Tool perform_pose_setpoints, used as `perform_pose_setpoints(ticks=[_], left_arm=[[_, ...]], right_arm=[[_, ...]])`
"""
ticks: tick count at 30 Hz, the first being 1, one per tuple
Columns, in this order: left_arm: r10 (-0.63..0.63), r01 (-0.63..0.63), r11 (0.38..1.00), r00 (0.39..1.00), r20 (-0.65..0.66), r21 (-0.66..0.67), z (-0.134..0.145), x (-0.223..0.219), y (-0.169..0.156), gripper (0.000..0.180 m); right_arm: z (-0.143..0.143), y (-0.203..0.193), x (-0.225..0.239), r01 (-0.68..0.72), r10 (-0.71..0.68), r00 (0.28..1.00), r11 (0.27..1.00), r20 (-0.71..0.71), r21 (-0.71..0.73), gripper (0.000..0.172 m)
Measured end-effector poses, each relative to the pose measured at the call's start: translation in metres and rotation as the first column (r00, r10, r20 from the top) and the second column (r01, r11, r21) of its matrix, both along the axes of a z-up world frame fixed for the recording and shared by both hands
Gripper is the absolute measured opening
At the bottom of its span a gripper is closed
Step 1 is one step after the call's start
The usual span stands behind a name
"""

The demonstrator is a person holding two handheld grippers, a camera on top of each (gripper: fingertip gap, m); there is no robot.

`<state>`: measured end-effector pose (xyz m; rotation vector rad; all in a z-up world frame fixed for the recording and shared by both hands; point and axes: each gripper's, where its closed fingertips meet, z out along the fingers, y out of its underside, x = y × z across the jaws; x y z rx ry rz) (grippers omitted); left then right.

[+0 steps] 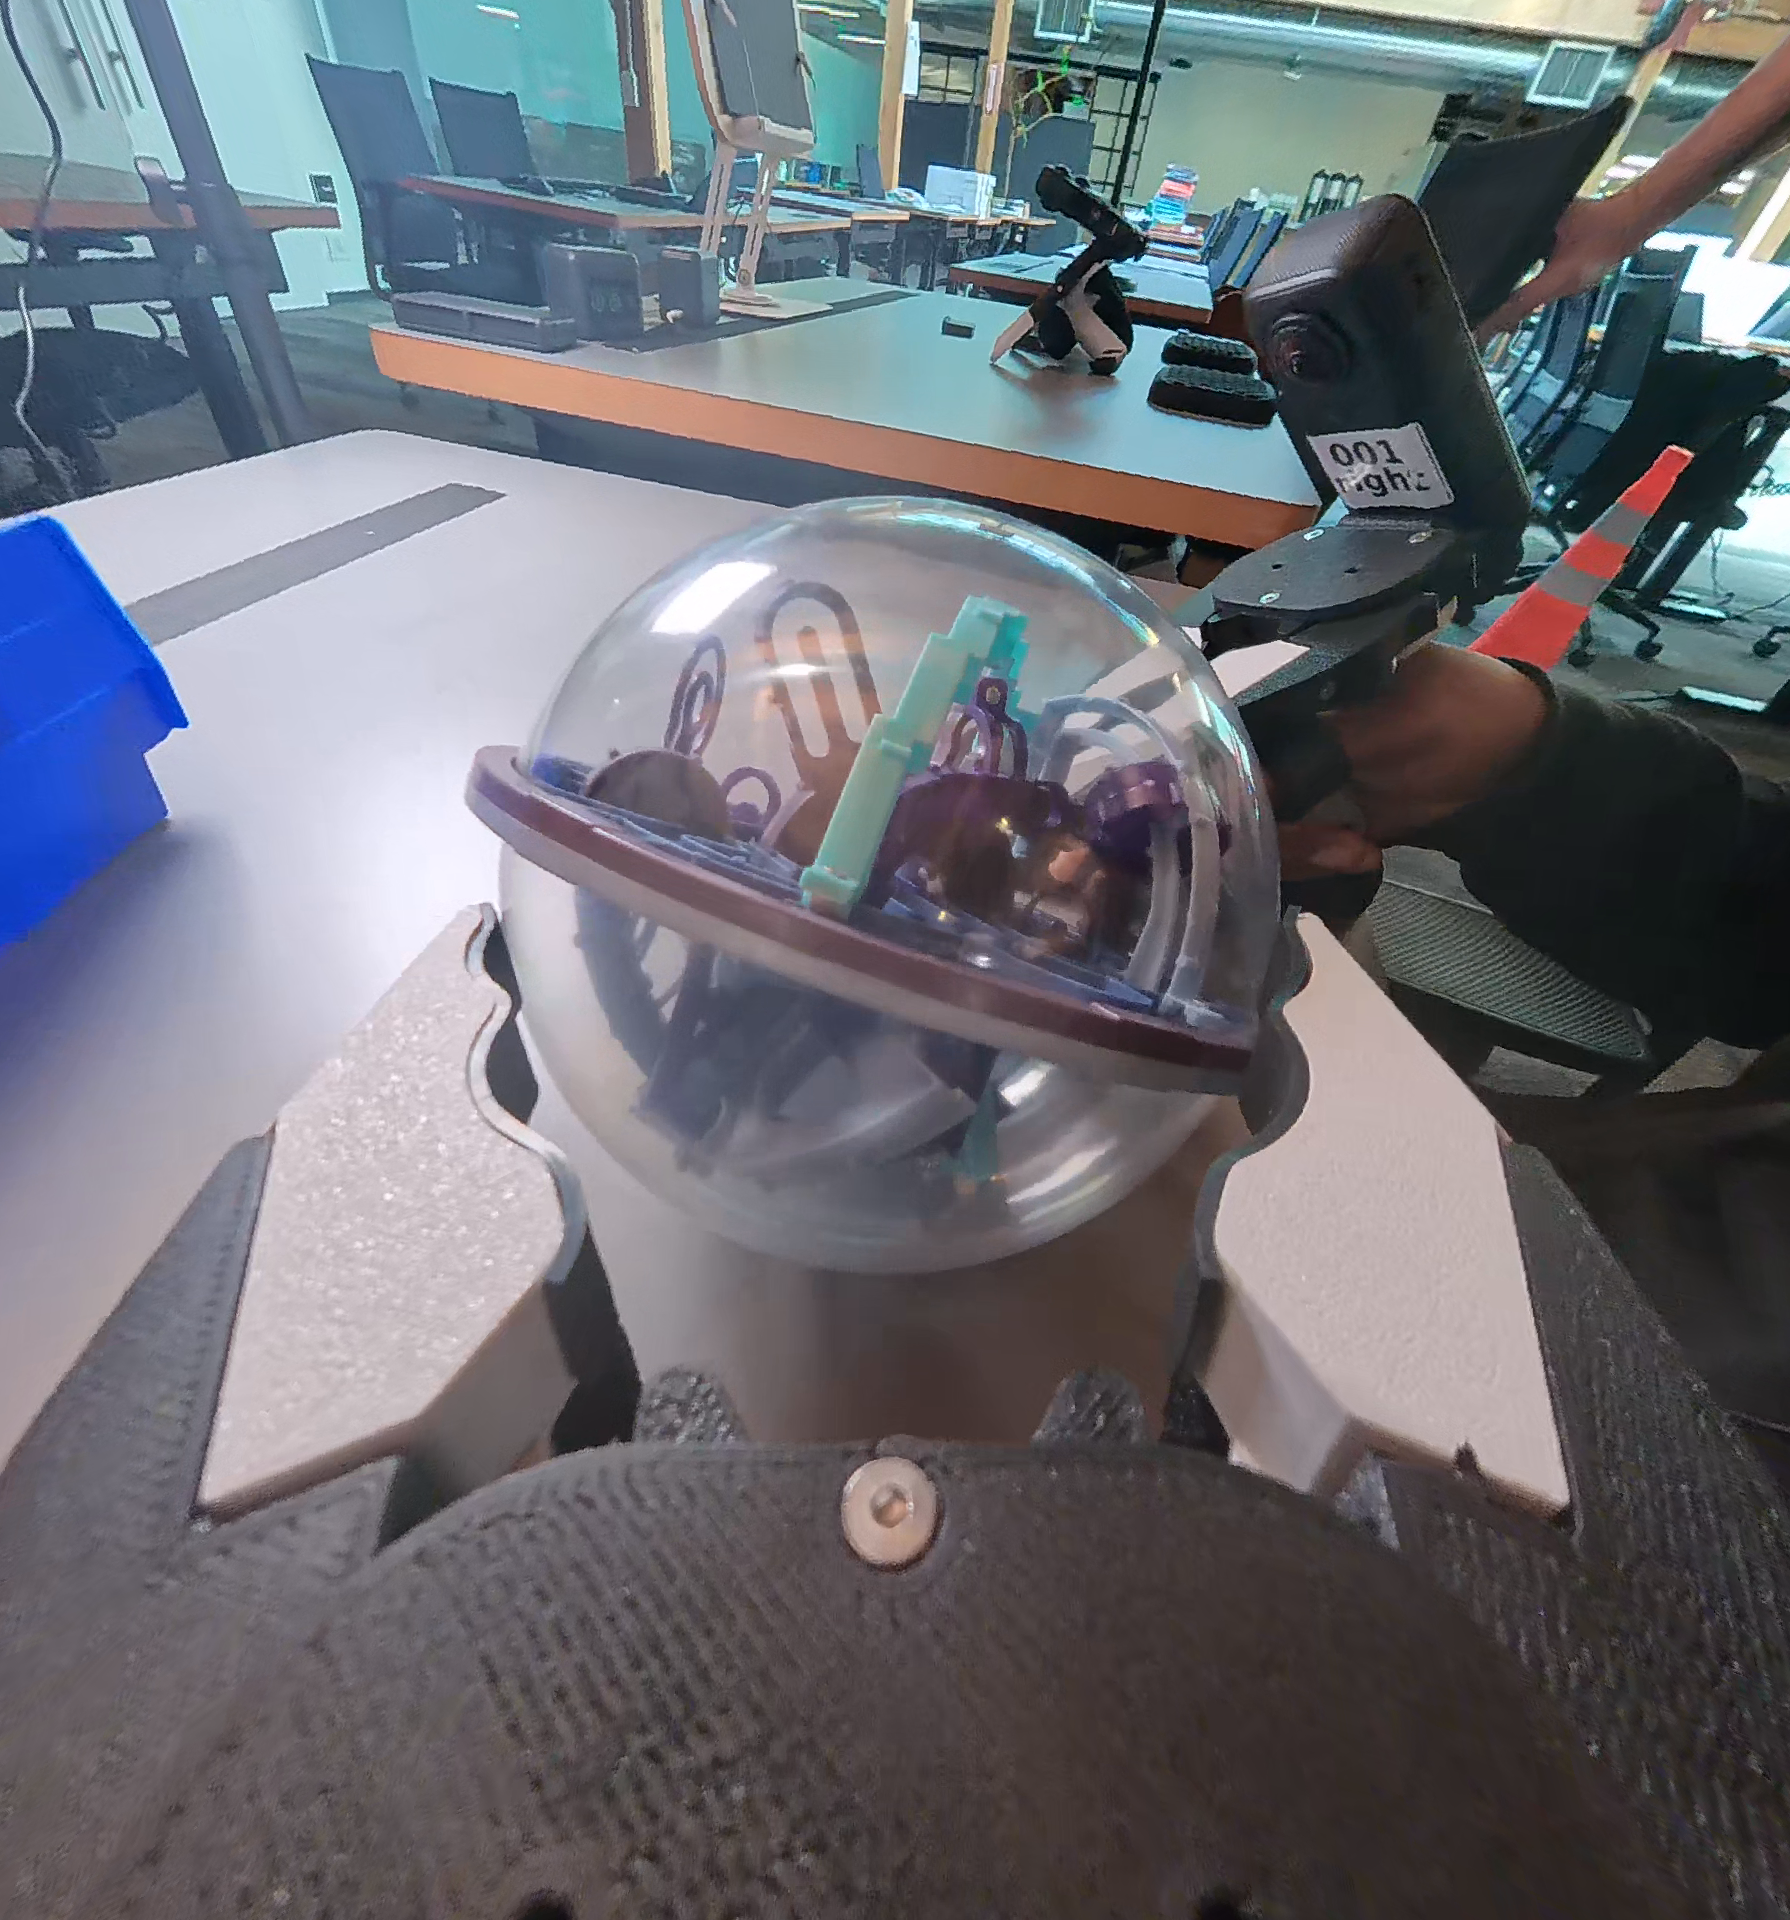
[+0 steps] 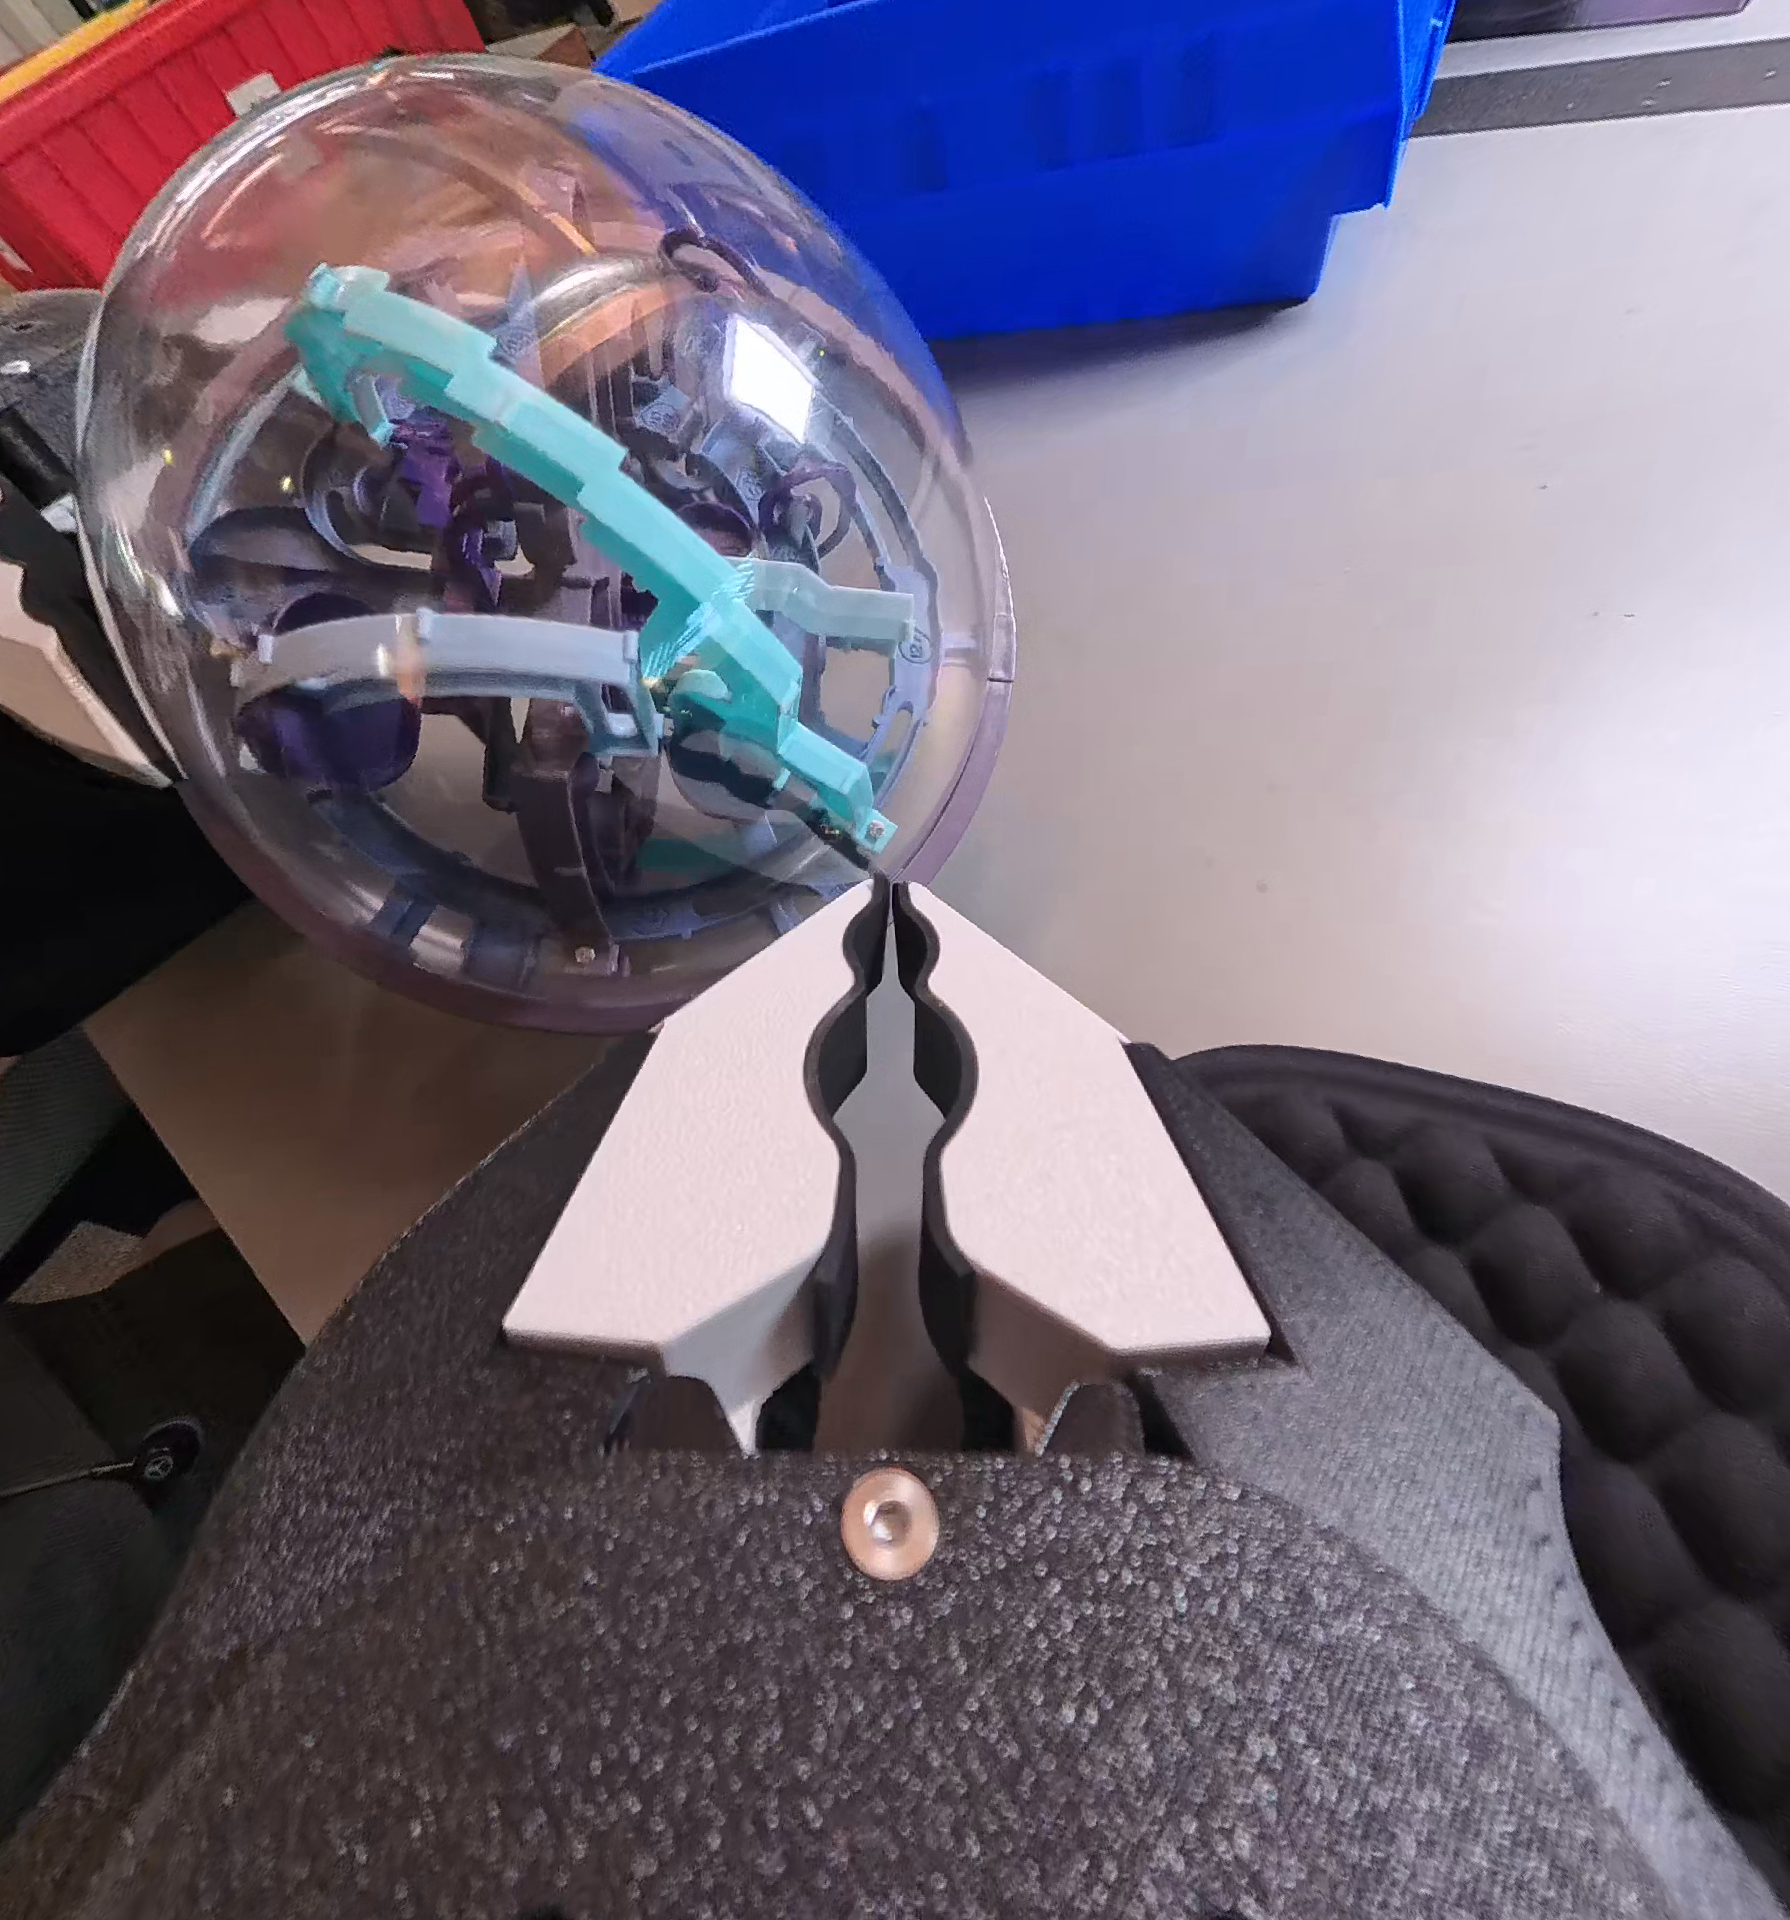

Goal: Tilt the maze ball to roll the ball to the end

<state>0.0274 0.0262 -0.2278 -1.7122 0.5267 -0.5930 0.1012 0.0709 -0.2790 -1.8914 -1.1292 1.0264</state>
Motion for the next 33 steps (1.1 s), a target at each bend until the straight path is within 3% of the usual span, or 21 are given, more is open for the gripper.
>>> perform_pose_setpoints(ticks=[4,9,11,13,15,18,22,28,30,33], left_arm=[[-0.011,0.012,0.999,0.999,-0.031,0.053,0.002,0.003,-0.004,0.138],[-0.007,0.007,1.0,1.0,0.022,0.028,0.001,-0.002,-0.004,0.138],[-0.005,0.005,1.0,0.999,0.043,0.015,0.001,-0.004,-0.003,0.138],[-0.004,0.004,1.0,0.997,0.071,0.001,0.001,-0.007,-0.001,0.138],[-0.013,0.014,1.0,0.995,0.1,-0.012,0.002,-0.009,0.001,0.137],[-0.047,0.057,0.997,0.984,0.171,-0.052,0.003,-0.015,0.008,0.136],[-0.103,0.142,0.983,0.952,0.288,-0.119,0.003,-0.025,0.019,0.135],[-0.155,0.253,0.951,0.887,0.435,-0.178,0.003,-0.038,0.035,0.132],[-0.152,0.258,0.951,0.871,0.467,-0.172,0.006,-0.039,0.039,0.131],[-0.182,0.245,0.967,0.863,0.472,-0.074,0.023,-0.04,0.036,0.144]], right_arm=[[0.001,0.001,0.001,0.005,-0.005,1.0,1.0,-0.01,-0.005,0.0],[0.007,0.0,0.002,-0.014,0.014,0.999,1.0,-0.039,-0.004,0.004],[0.014,0.002,0.004,-0.048,0.05,0.997,0.998,-0.059,0.034,0.011],[0.027,0.006,0.006,-0.105,0.117,0.989,0.986,-0.086,0.133,0.032],[0.038,0.001,0.006,-0.228,0.263,0.961,0.929,-0.086,0.29,0.053],[0.039,-0.008,0.004,-0.445,0.502,0.864,0.74,0.026,0.504,0.087],[0.031,0.003,-0.014,-0.61,0.619,0.765,0.609,0.177,0.507,0.117],[0.033,0.011,-0.05,-0.698,0.67,0.681,0.471,0.295,0.539,0.137],[0.032,0.008,-0.057,-0.714,0.692,0.661,0.461,0.289,0.527,0.137],[0.028,0.009,-0.063,-0.717,0.704,0.662,0.497,0.257,0.488,0.133]])
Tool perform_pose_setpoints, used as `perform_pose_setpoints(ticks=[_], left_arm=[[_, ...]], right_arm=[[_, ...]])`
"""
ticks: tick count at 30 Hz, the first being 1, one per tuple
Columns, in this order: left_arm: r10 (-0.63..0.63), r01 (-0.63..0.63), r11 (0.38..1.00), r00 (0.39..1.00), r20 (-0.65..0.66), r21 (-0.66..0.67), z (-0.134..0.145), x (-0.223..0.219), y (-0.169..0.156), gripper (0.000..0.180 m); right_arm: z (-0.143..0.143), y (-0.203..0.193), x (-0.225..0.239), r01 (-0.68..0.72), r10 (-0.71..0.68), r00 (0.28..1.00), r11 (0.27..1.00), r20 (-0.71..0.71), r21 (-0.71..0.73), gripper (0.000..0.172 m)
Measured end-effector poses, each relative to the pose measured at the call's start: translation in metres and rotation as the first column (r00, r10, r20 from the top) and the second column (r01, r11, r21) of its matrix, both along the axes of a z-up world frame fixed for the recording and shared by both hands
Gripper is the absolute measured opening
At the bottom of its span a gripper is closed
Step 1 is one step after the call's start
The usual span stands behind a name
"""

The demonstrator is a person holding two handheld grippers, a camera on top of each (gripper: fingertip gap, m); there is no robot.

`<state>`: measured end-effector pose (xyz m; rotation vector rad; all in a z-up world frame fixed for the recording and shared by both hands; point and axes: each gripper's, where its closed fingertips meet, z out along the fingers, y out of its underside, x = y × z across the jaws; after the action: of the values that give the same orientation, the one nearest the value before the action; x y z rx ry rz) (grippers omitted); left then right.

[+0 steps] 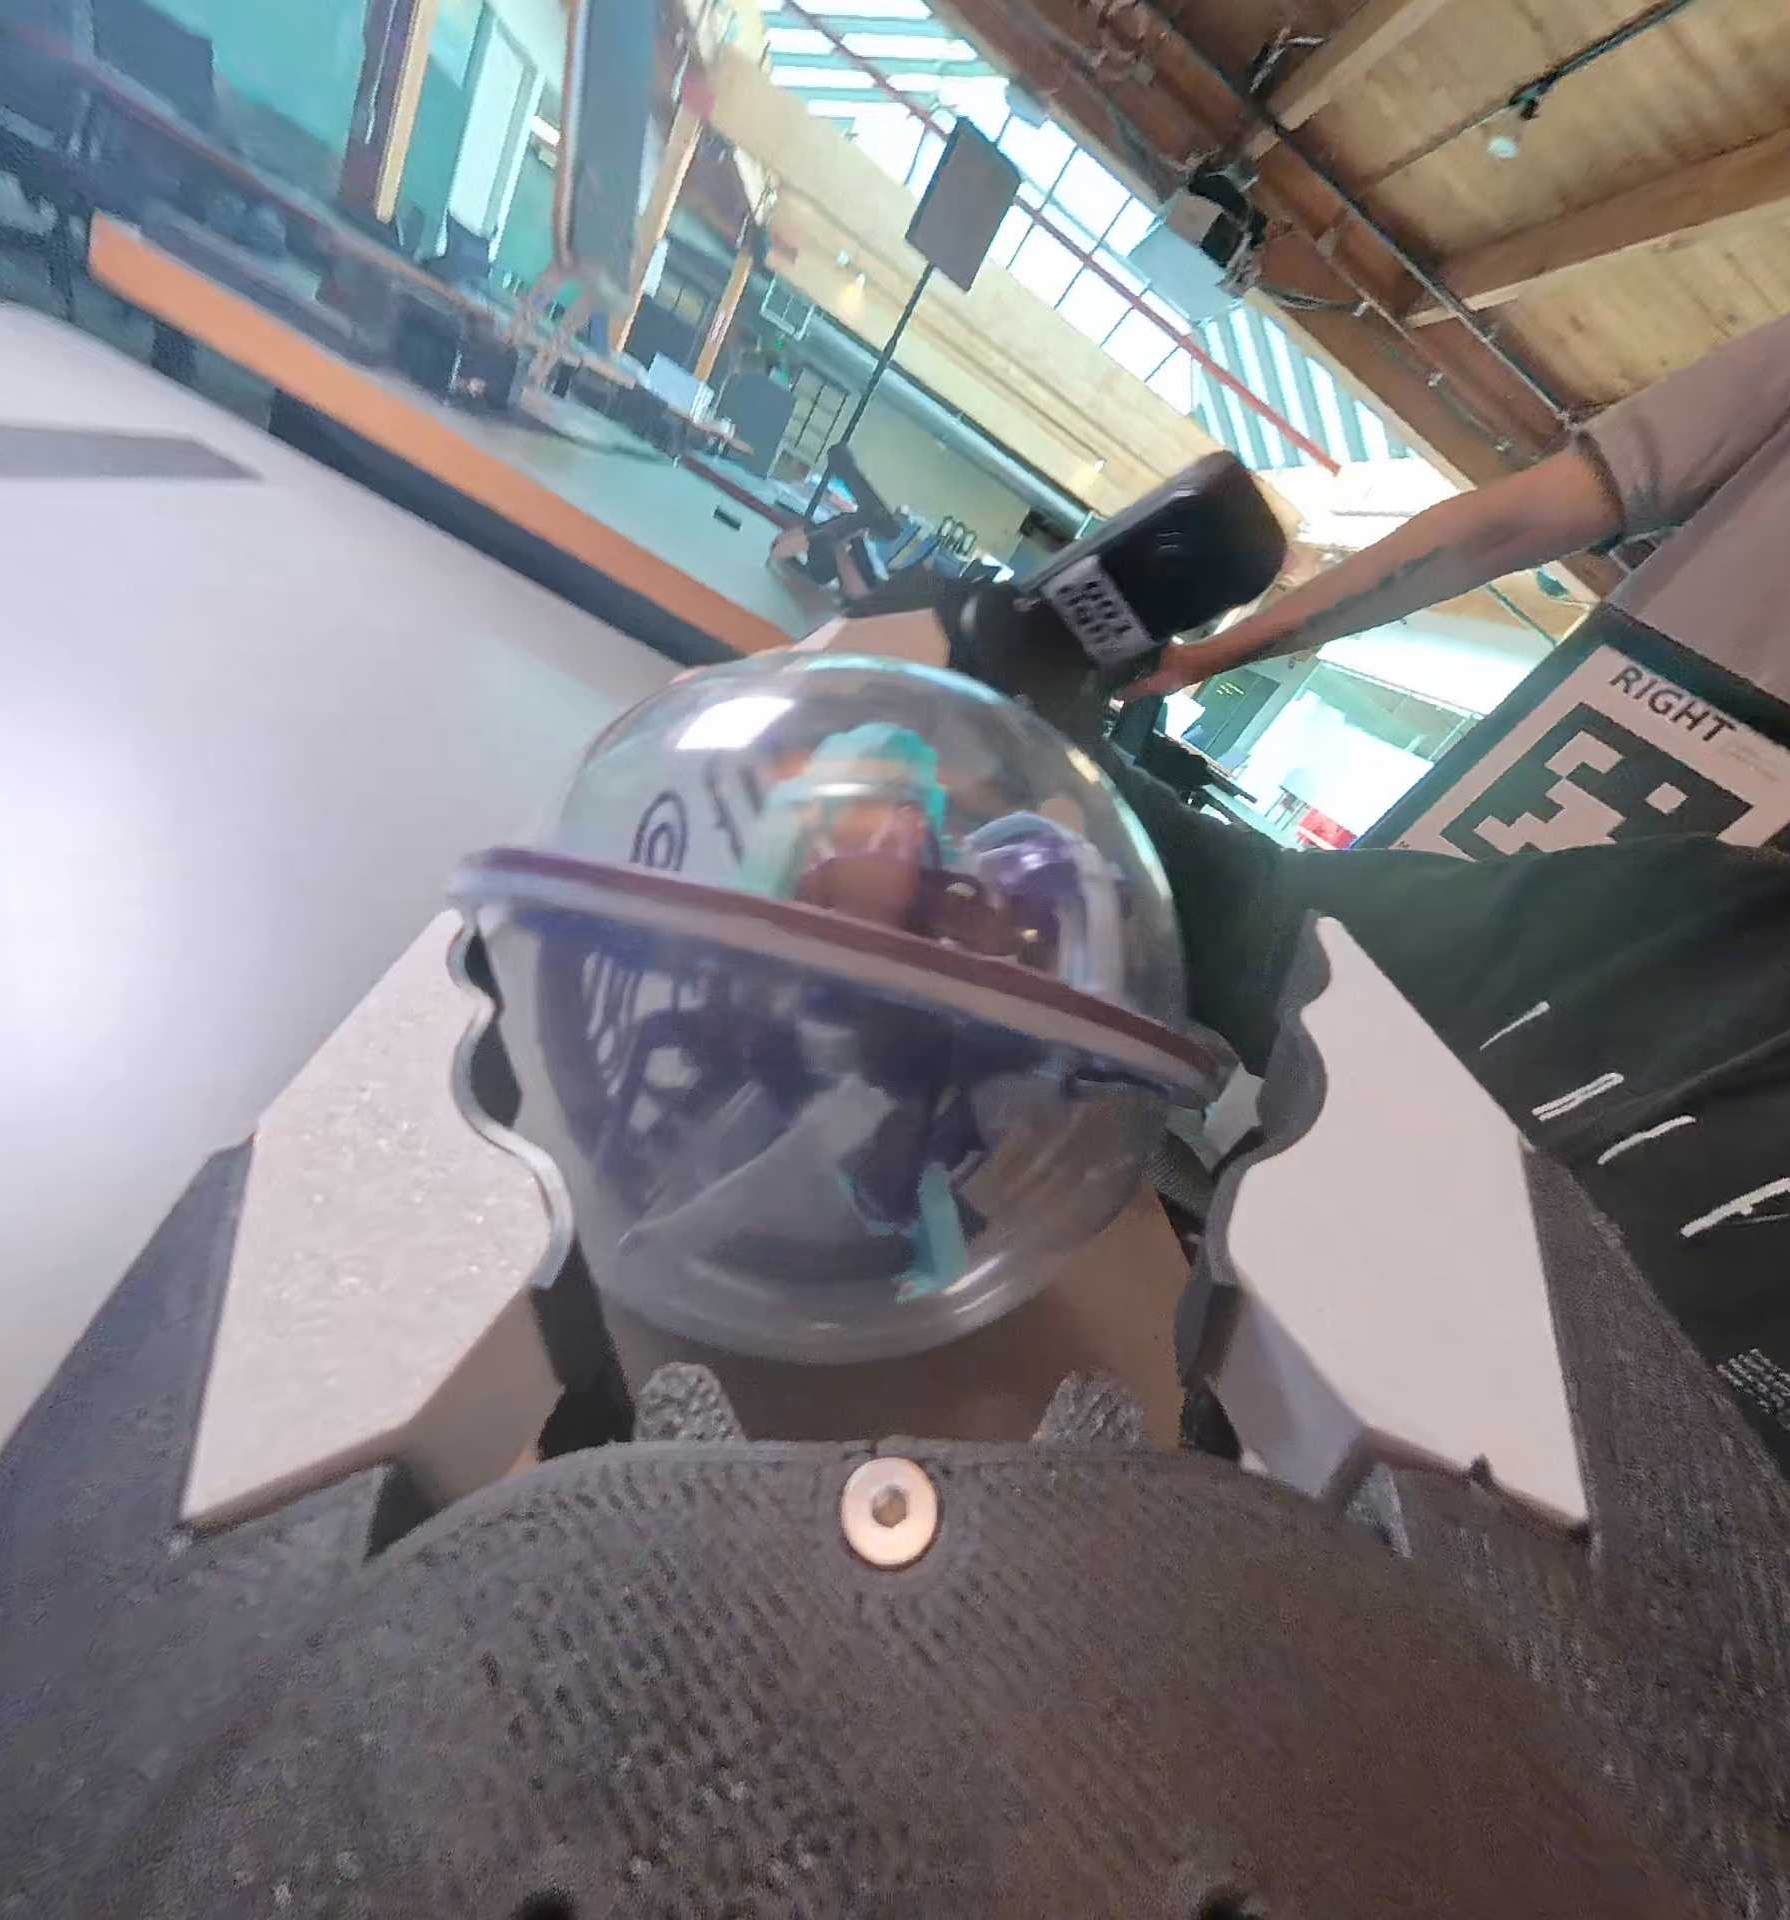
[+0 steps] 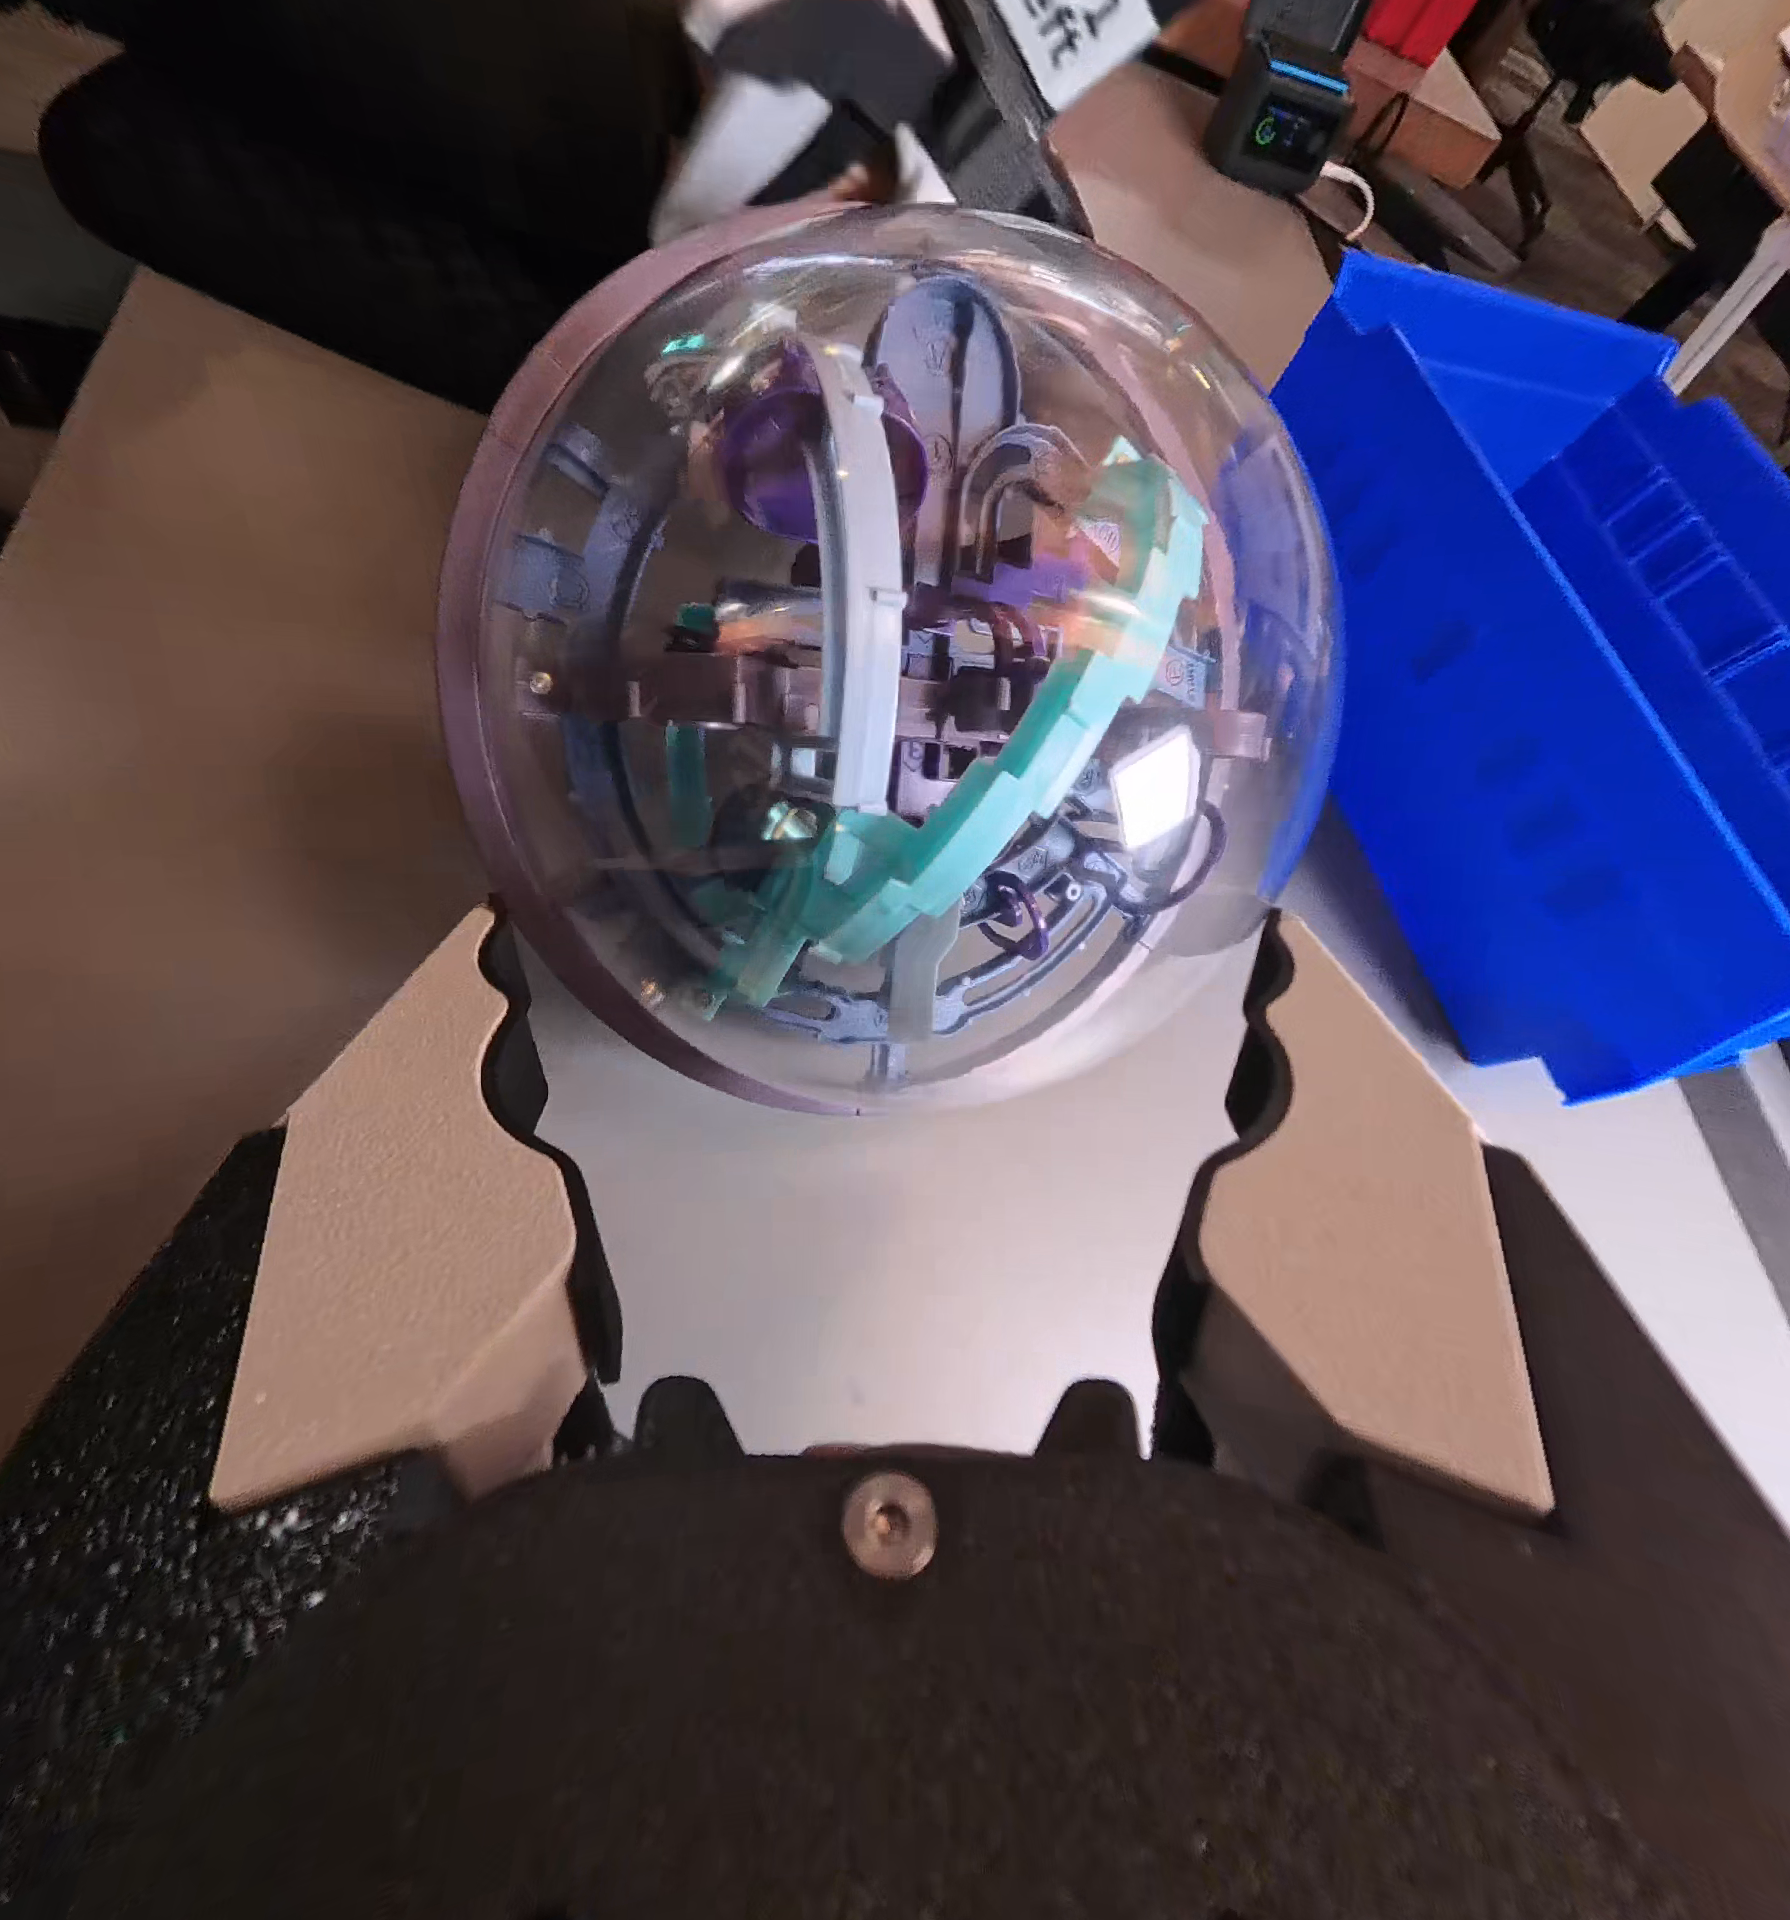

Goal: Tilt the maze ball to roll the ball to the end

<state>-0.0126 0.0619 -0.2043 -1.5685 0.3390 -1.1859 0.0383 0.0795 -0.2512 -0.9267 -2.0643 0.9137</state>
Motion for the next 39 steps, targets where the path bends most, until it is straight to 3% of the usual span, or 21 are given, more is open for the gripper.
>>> perform_pose_setpoints(ticks=[1,3,6,8,12,16,21,26,35,39], left_arm=[[0.006,-0.005,0.999,1.0,-0.028,0.032,0.004,0.001,-0.004,0.152],[0.037,-0.013,0.993,0.977,-0.211,0.114,-0.003,0.004,-0.014,0.156],[0.164,-0.065,0.976,0.841,-0.515,0.206,-0.034,0.0,-0.013,0.158],[0.152,-0.043,0.98,0.791,-0.593,0.194,-0.053,0.008,-0.013,0.157],[0.137,-0.041,0.983,0.813,-0.567,0.179,-0.05,0.01,-0.008,0.158],[0.006,0.039,0.996,0.874,-0.485,0.083,-0.056,0.012,-0.015,0.157],[-0.082,0.099,0.995,0.905,-0.418,0.019,-0.057,0.011,-0.015,0.156],[-0.177,0.166,0.984,0.93,-0.321,-0.06,-0.057,0.011,-0.016,0.156],[-0.404,0.367,0.905,0.9,-0.166,-0.213,-0.06,0.024,-0.028,0.154],[-0.332,0.306,0.933,0.935,-0.126,-0.188,-0.053,0.02,-0.018,0.148]], right_arm=[[0.0,0.001,-0.001,0.006,-0.006,1.0,0.999,-0.004,-0.032,0.133],[0.003,0.001,-0.002,0.003,-0.004,1.0,0.994,-0.014,-0.107,0.122],[0.0,-0.003,-0.003,0.0,0.0,1.0,0.979,0.0,-0.202,0.118],[-0.002,-0.006,-0.006,0.002,-0.002,1.0,0.972,0.001,-0.235,0.118],[-0.007,-0.006,-0.008,0.04,-0.036,0.999,0.965,0.022,-0.259,0.122],[0.006,-0.008,-0.001,0.022,-0.028,0.999,0.956,-0.015,-0.293,0.115],[0.018,-0.004,0.0,-0.009,-0.008,0.998,0.964,-0.061,-0.266,0.107],[0.017,-0.007,-0.005,-0.012,-0.009,0.997,0.954,-0.071,-0.298,0.116],[0.026,-0.02,-0.01,-0.033,0.008,0.998,0.886,-0.055,-0.463,0.131],[0.025,-0.013,-0.01,0.027,-0.046,0.999,0.859,-0.025,-0.511,0.132]])
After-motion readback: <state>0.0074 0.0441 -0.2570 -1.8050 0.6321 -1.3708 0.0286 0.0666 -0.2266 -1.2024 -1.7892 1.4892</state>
